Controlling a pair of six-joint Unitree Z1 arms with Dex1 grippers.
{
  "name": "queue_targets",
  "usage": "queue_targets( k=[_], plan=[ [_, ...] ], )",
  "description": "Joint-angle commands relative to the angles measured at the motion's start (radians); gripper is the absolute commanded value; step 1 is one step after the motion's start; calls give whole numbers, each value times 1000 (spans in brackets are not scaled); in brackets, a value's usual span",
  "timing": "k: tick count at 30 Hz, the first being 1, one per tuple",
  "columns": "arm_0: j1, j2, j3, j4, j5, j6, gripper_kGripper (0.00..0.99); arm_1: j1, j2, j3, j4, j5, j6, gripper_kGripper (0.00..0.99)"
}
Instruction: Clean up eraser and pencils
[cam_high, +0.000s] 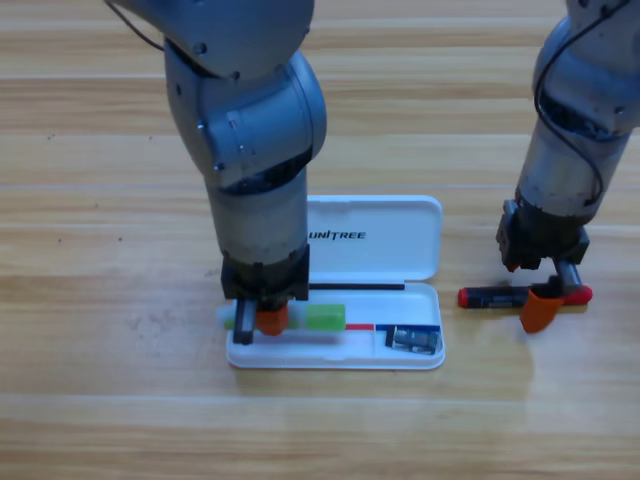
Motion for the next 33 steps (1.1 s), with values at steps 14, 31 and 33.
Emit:
queue_targets(
  k=[14,31,33],
  plan=[
    [-22,70,10,-26,-13,-14,0,-55,109,-12,3,-8,-64,0],
    [-38,80,-7,-26,-14,-20,0,-55,-57,-46,118,58,-15,0],
    [-38,80,-10,-26,-16,-20,0,-45,-114,-53,155,72,4,0]
  ],
)
